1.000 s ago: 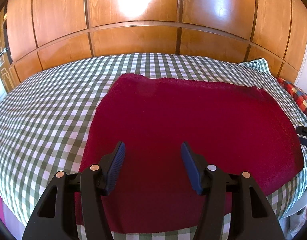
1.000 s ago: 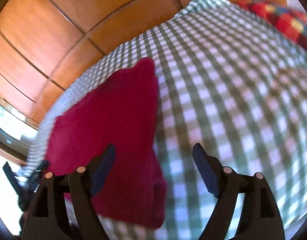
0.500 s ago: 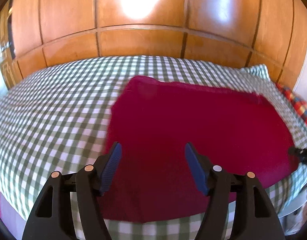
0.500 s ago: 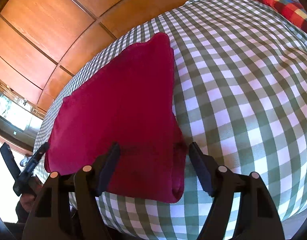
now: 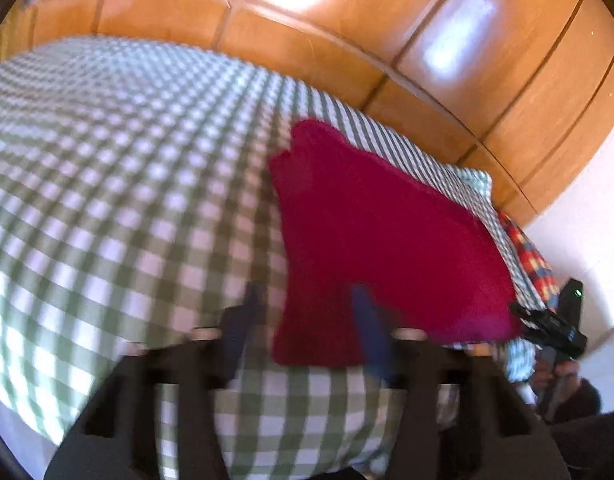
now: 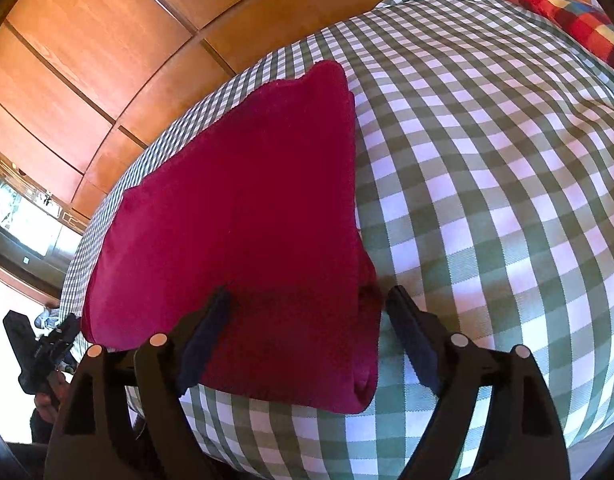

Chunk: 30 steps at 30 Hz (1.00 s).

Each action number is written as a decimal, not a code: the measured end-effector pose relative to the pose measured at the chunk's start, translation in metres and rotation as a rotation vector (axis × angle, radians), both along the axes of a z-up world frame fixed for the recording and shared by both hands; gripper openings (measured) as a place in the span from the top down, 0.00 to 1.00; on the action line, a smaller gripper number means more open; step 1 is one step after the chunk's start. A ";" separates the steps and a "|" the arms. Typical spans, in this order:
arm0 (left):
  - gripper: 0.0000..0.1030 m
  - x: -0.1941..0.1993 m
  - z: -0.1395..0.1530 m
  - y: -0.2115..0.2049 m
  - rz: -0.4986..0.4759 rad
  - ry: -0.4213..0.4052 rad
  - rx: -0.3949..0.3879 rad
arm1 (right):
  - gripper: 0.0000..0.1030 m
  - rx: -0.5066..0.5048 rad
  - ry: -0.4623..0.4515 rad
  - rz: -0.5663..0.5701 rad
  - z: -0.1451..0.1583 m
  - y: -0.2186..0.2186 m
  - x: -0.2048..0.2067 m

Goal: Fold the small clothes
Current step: 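Smooth the folded red cloth with both open grippers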

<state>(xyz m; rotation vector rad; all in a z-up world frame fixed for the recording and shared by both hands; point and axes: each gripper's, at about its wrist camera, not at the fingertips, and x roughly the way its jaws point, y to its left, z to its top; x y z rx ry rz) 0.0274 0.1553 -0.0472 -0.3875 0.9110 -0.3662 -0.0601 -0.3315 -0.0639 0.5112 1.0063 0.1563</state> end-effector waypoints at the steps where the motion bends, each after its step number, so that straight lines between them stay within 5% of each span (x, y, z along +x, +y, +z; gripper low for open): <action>1: 0.94 0.000 -0.002 -0.004 -0.024 0.010 -0.005 | 0.20 -0.001 -0.001 0.003 -0.001 0.000 0.000; 4: 0.94 -0.006 0.004 -0.005 -0.028 -0.029 0.035 | 0.20 0.000 -0.004 0.008 0.000 -0.002 -0.001; 9: 0.94 -0.004 -0.016 -0.003 -0.017 0.026 0.135 | 0.20 -0.003 -0.013 0.017 0.000 -0.004 -0.001; 13: 0.92 -0.005 -0.004 -0.005 0.016 0.025 0.138 | 0.20 0.016 -0.017 0.023 0.000 -0.008 -0.003; 22: 0.54 0.004 0.041 -0.063 0.032 -0.167 0.405 | 0.15 0.133 -0.021 -0.003 0.000 -0.032 -0.005; 30: 0.51 0.021 0.028 -0.116 -0.088 -0.169 0.435 | 0.13 0.217 -0.014 -0.009 -0.001 -0.053 -0.007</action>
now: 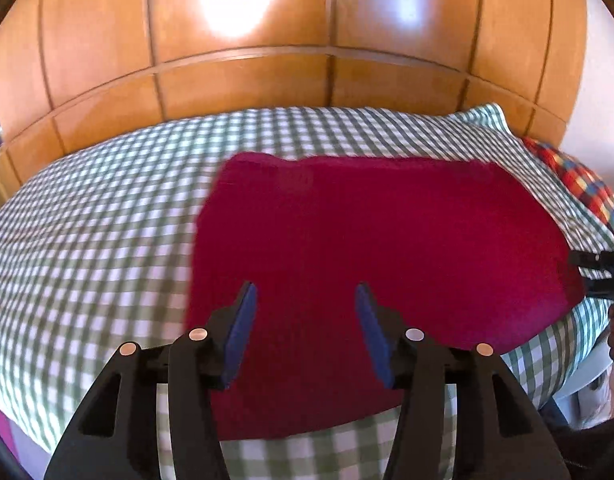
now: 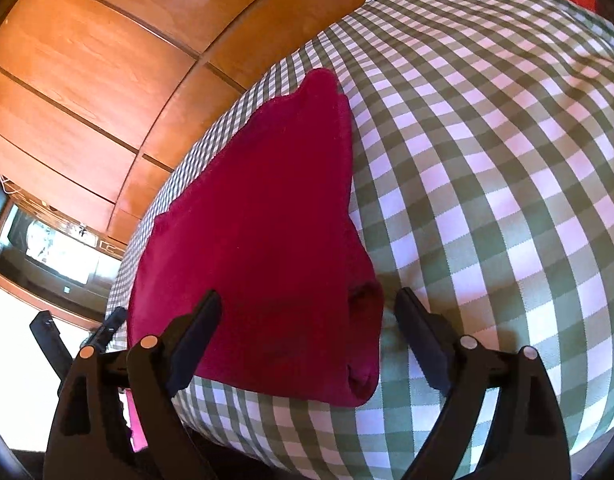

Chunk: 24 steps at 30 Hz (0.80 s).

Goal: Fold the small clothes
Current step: 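Smooth the folded red cloth with both open grippers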

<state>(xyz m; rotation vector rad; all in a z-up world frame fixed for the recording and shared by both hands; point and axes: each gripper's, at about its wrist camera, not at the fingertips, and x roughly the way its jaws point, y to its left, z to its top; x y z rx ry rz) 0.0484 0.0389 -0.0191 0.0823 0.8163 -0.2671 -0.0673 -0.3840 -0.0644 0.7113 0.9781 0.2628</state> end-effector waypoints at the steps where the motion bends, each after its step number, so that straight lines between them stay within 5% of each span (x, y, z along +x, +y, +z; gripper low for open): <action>1: 0.51 0.002 -0.004 -0.005 -0.012 0.009 0.004 | 0.12 0.008 0.000 0.005 0.000 -0.002 0.000; 17: 0.44 0.015 -0.030 -0.017 -0.025 0.052 -0.002 | 0.13 -0.026 0.014 0.101 0.002 0.018 0.029; 24: 0.43 0.019 -0.032 -0.008 -0.008 0.070 -0.070 | 0.38 -0.054 0.023 0.146 -0.002 0.029 0.043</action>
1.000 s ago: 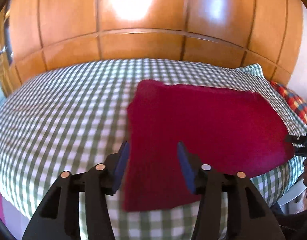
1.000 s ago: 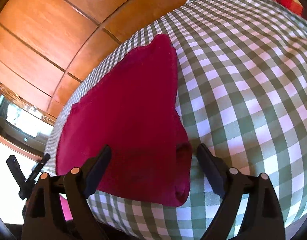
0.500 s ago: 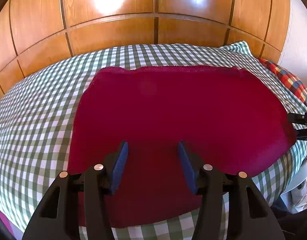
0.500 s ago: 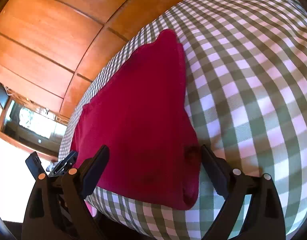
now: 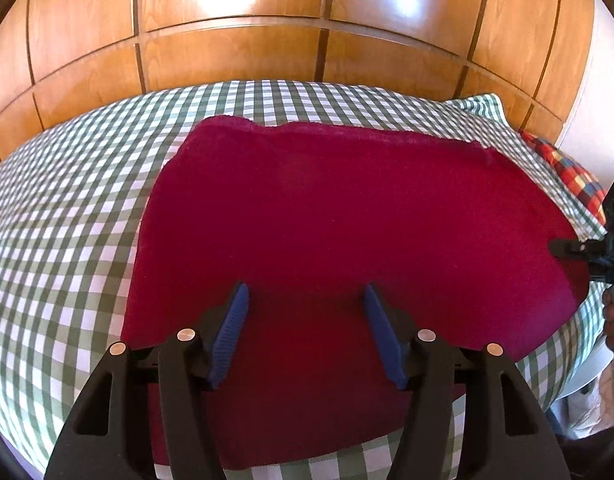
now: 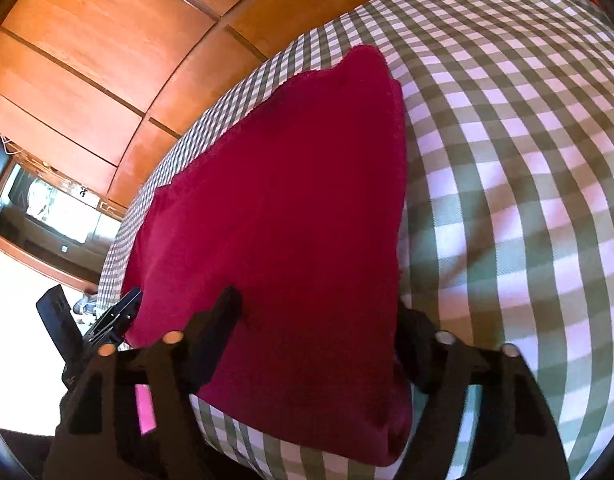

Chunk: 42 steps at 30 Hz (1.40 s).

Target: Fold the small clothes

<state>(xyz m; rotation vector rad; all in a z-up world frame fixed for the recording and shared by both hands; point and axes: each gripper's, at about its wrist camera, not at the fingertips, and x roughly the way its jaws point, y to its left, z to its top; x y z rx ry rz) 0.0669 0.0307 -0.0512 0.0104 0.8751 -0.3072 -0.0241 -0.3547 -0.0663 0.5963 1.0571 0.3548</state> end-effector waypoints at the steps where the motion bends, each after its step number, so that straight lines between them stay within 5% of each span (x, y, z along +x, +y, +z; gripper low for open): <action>1: 0.43 0.000 0.000 0.001 0.002 0.002 -0.007 | 0.39 0.003 -0.002 0.000 -0.001 0.000 0.000; 10: 0.36 0.000 0.000 0.000 0.003 0.006 -0.023 | 0.42 0.019 0.005 -0.007 -0.002 -0.011 -0.008; 13: 0.36 0.001 0.002 0.004 0.013 0.014 -0.062 | 0.60 0.015 0.004 -0.011 0.003 -0.006 -0.009; 16: 0.36 0.001 0.006 0.014 0.038 0.026 -0.122 | 0.67 -0.016 -0.018 -0.005 0.013 0.006 -0.011; 29: 0.42 0.002 0.018 0.078 0.108 0.118 -0.401 | 0.70 -0.027 -0.133 0.050 0.073 0.043 0.001; 35: 0.42 -0.003 0.020 0.088 0.096 0.115 -0.467 | 0.71 -0.050 -0.191 0.113 0.104 0.077 0.009; 42: 0.56 -0.001 0.010 0.103 0.063 0.171 -0.579 | 0.72 -0.072 -0.246 0.229 0.132 0.139 0.029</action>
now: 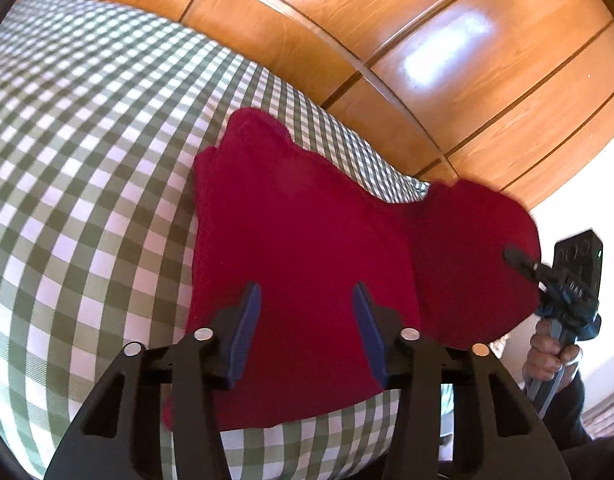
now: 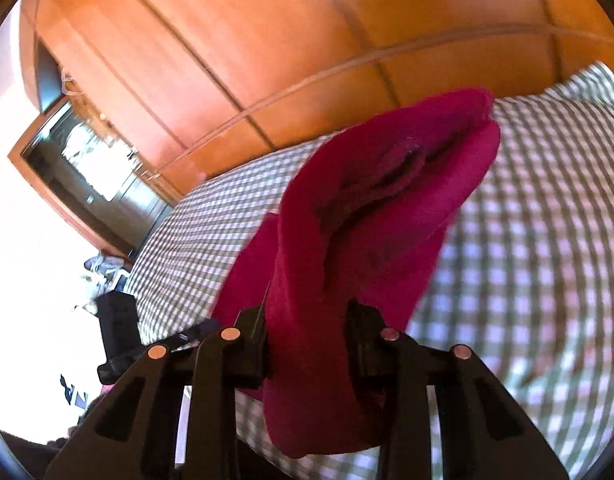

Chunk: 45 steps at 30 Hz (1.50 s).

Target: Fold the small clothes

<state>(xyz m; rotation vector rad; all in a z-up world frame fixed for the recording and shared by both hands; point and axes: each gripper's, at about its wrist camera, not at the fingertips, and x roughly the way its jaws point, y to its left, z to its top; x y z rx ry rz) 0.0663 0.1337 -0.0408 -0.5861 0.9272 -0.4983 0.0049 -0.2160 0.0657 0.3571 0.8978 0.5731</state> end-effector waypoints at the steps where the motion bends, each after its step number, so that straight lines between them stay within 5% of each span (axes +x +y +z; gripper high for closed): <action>1: 0.58 0.000 -0.002 0.002 0.000 0.007 -0.008 | 0.72 -0.005 -0.005 0.023 0.002 0.013 0.004; 13: 0.59 0.003 -0.010 0.034 0.048 0.071 -0.206 | 0.72 -0.171 0.057 0.292 -0.056 0.163 0.014; 18: 0.59 0.004 0.000 0.056 0.084 0.070 -0.269 | 0.71 -0.337 -0.033 0.367 -0.071 0.201 -0.007; 20: 0.59 0.005 0.005 0.063 0.103 0.065 -0.280 | 0.61 -0.358 -0.075 0.389 -0.072 0.208 -0.011; 22: 0.59 0.008 0.012 0.068 0.111 0.062 -0.296 | 0.36 -0.307 -0.100 0.416 -0.069 0.205 -0.022; 26: 0.56 0.012 0.025 0.069 0.102 0.048 -0.289 | 0.27 -0.210 -0.146 0.445 -0.053 0.191 -0.044; 31: 0.46 0.015 0.048 0.060 0.058 0.006 -0.273 | 0.26 -0.155 -0.124 0.330 -0.051 0.131 -0.064; 37: 0.46 0.024 0.051 0.032 -0.048 0.029 -0.235 | 0.26 -0.217 -0.018 0.143 -0.087 0.060 -0.078; 45: 0.46 0.034 0.039 0.002 -0.136 0.121 -0.116 | 0.35 -0.252 0.022 0.138 -0.116 0.071 -0.079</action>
